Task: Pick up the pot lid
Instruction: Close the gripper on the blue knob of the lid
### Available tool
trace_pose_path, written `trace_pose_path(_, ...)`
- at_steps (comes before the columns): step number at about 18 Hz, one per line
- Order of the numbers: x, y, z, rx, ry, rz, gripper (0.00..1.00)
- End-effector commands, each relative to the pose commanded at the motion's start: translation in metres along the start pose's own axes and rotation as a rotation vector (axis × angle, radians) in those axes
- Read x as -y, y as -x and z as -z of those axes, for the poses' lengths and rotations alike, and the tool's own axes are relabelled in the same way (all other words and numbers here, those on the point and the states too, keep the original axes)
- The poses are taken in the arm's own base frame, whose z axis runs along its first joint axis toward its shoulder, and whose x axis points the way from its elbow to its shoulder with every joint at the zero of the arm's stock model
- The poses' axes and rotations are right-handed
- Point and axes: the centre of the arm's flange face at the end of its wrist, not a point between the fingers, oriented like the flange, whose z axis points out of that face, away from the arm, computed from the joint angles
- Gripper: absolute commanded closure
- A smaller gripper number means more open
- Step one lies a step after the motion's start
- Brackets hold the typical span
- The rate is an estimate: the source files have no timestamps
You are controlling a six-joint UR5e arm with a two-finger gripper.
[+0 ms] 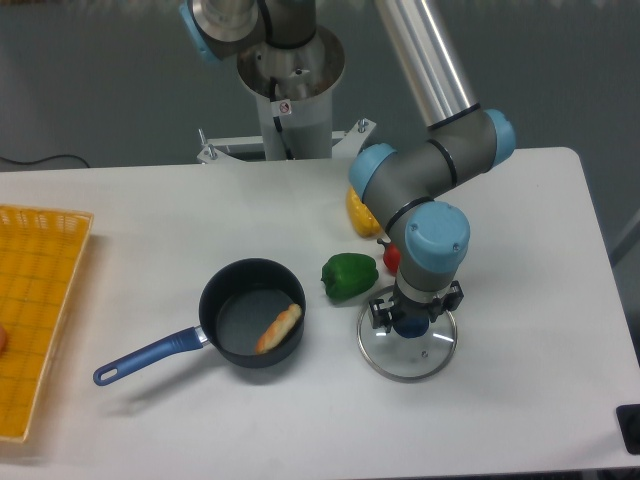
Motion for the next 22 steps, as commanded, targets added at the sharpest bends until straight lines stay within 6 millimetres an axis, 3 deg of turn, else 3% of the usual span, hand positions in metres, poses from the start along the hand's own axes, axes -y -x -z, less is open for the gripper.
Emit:
trace_pose_path(11,0.0,0.0,0.0,0.0,-0.001,0.0,0.41)
trace_pose_path(22,0.001,0.0,0.014,0.004,-0.023,-0.002,0.46)
